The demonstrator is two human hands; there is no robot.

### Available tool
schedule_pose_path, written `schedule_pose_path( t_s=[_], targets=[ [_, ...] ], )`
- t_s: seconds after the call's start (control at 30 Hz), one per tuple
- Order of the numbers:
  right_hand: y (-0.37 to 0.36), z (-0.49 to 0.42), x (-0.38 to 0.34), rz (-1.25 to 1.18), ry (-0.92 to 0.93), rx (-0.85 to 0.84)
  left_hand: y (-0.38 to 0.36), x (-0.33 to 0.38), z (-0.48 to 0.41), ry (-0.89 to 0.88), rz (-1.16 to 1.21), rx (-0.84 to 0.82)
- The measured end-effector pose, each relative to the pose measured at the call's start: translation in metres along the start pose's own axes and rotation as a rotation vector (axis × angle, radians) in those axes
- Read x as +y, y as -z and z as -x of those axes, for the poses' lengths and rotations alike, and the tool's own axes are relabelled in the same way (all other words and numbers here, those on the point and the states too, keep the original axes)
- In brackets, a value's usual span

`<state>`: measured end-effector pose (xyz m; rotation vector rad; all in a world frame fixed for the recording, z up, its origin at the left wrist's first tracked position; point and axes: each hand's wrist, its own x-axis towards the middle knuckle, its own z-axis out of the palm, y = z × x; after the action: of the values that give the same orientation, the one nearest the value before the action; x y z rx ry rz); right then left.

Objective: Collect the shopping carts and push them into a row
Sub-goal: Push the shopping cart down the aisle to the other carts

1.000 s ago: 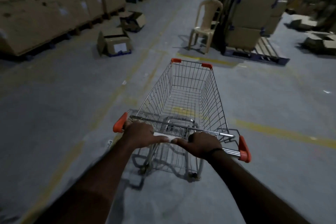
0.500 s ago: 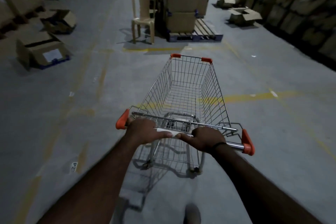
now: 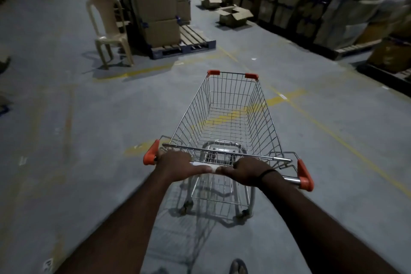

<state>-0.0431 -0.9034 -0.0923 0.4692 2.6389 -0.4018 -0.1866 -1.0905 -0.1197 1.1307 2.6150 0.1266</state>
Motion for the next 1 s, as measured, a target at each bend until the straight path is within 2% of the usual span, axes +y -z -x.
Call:
schedule_pose_path(
  t_s=[0.23, 0.5, 1.0],
  targets=[
    [0.018, -0.01, 0.069, -0.114, -0.075, 0.081, 0.006, 0.055, -0.076, -0.079, -0.063, -0.021],
    [0.043, -0.024, 0.159, -0.133, -0.202, 0.154, 0.011, 0.129, -0.157, -0.192, -0.086, -0.022],
    [0.074, -0.037, 0.281, -0.091, -0.439, 0.293, 0.018, 0.247, -0.287, -0.454, -0.194, 0.106]
  ],
)
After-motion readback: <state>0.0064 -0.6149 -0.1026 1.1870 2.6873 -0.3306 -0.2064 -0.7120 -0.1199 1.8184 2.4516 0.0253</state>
